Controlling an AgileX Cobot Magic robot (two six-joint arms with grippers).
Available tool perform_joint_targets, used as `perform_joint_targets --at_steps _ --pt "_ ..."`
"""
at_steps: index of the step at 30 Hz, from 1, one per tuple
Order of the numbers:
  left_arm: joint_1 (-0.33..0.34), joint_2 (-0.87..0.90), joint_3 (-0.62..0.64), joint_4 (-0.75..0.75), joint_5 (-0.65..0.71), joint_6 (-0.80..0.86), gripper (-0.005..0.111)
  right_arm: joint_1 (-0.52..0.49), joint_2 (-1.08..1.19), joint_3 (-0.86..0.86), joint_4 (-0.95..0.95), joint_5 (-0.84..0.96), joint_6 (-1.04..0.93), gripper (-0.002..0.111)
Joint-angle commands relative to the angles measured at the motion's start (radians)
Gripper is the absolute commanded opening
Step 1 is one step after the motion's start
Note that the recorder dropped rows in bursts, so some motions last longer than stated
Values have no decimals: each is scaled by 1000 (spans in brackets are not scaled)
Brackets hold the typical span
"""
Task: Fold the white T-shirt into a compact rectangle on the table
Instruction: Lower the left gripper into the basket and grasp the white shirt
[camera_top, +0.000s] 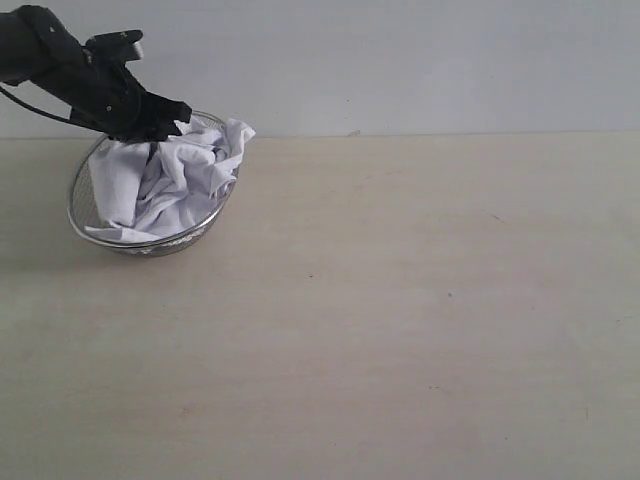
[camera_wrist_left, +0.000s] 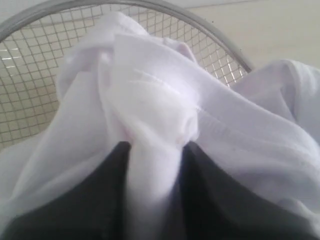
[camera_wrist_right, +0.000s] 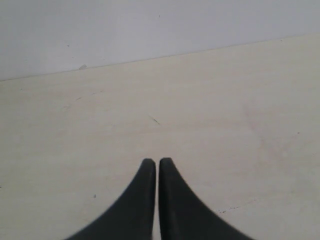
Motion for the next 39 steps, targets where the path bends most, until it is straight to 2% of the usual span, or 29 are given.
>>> perform_joint_targets --at_steps 1,2,4,6,7,8,9,10,14,18,25,28,36,39 --pt "-8 -4 -3 5 -11 7 7 -1 2 -6 -9 -4 -7 0" --pt "-8 -4 -5 16 0 7 9 -1 2 -6 -9 -2 -7 0" --pt "-8 -8 -5 46 47 7 24 -1 2 -6 -9 -2 -7 0" --pt "-8 -22 -5 48 98 5 55 -1 2 -6 -9 -2 -7 0" --pt "-6 -34 -7 48 118 -16 76 -1 2 -6 -9 -2 -7 0" --pt "-6 -42 -7 48 128 -32 91 -1 2 -6 -9 -2 -7 0" --pt "-6 -56 -11 48 147 -35 101 -1 2 -6 -9 -2 -7 0" --pt "-6 -68 -17 48 169 -35 105 -1 2 -6 -9 -2 -7 0" --pt "-10 -87 -35 46 273 -35 105 -1 2 -6 -9 -4 -7 0" --pt "-10 -95 -37 -68 400 -31 105 -1 2 -6 -9 -11 -7 0" --pt "-14 -32 -33 -59 395 -20 105 -1 2 -6 -9 -11 -7 0" --pt "-14 33 -33 -107 423 -20 105 -1 2 -6 -9 -11 -7 0" --pt "-60 152 -33 -102 425 -20 105 -1 2 -6 -9 -11 -7 0" --pt "-64 170 -33 -97 421 -20 100 -1 2 -6 -9 -11 -7 0"
